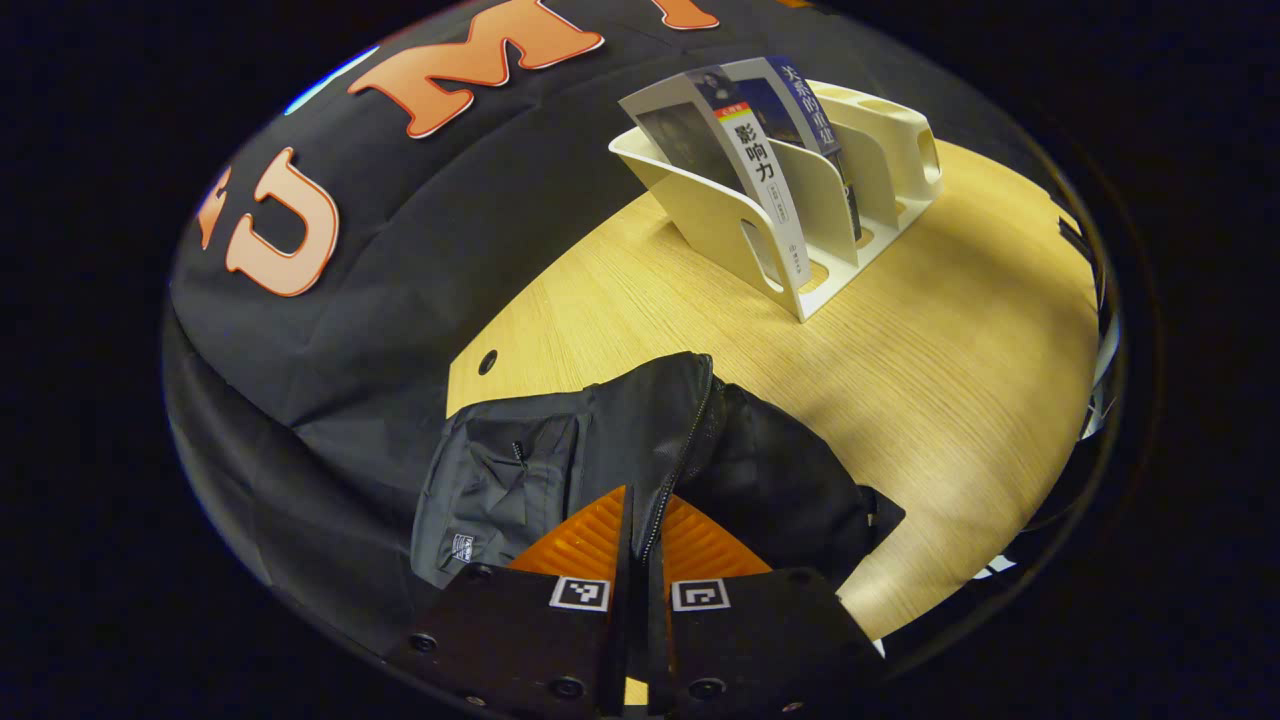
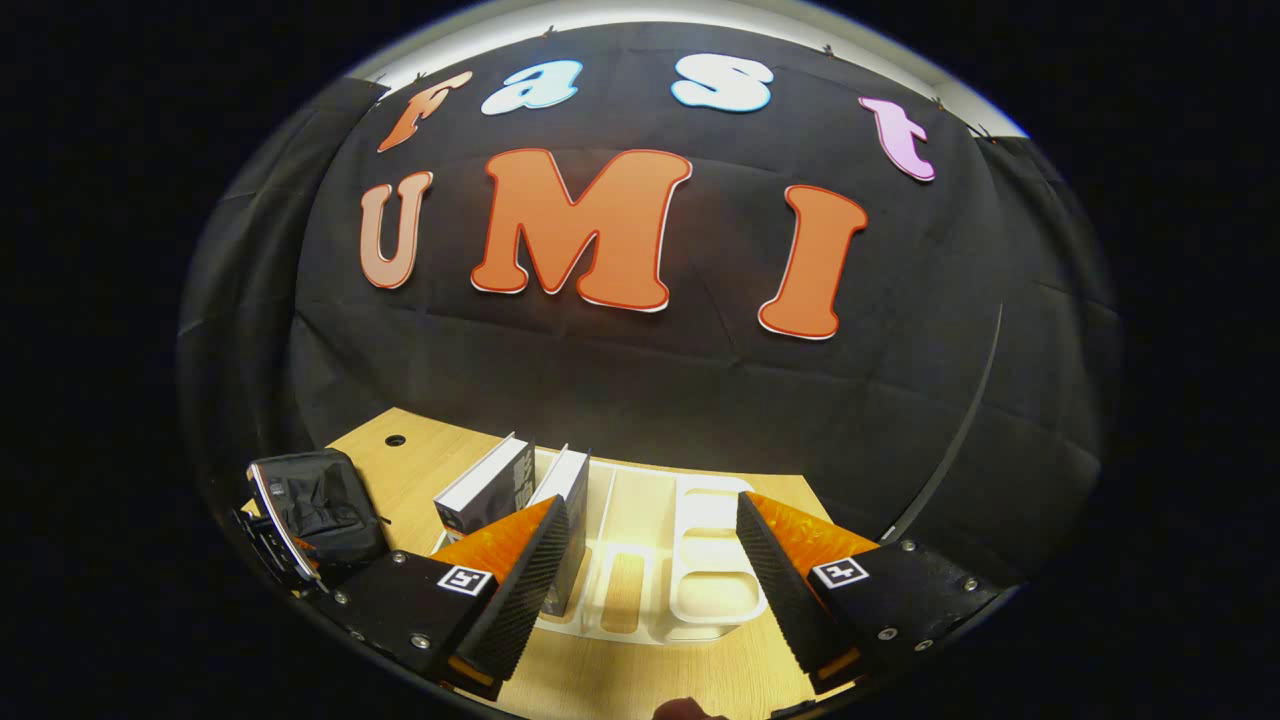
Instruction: Open the schoolbag, grab two books from the bookshelf and put them into the schoolbag.
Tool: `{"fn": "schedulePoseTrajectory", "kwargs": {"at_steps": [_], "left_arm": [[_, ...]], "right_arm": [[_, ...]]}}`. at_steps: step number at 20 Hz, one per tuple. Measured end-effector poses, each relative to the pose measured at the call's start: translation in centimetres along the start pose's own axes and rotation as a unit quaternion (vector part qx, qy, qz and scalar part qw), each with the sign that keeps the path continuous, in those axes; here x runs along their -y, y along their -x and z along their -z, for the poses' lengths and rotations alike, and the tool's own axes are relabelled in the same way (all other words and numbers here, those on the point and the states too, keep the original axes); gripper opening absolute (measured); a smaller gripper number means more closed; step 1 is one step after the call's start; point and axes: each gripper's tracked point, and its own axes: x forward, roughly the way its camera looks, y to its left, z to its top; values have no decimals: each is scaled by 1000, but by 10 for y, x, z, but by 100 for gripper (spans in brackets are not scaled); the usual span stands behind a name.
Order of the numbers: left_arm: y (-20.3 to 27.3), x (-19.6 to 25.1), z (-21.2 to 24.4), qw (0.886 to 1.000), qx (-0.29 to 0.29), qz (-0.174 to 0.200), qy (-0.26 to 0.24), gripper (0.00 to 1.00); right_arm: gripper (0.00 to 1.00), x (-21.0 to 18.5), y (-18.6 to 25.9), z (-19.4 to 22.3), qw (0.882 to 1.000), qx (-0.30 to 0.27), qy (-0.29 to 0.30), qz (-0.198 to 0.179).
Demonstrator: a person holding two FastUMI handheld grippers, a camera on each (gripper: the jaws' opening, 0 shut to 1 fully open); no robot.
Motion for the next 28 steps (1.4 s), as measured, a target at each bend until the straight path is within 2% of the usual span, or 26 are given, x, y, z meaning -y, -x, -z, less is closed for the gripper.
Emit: {"fn": "schedulePoseTrajectory", "kwargs": {"at_steps": [6,10,14,22,28], "left_arm": [[21,-33,-15,996,20,80,30,6],[33,-59,-23,989,25,132,64,6],[42,-79,-29,980,23,181,81,6],[57,-131,-40,970,25,225,92,6],[57,-152,-47,965,16,249,78,6]], "right_arm": [[100,-40,-15,-7,999,-41,12,-23],[100,-64,-23,-8,997,-70,18,-40],[100,-88,-31,-2,991,-120,-4,-62],[100,-115,-46,-5,978,-196,18,-74],[100,-150,-57,0,955,-275,-3,-112]]}}
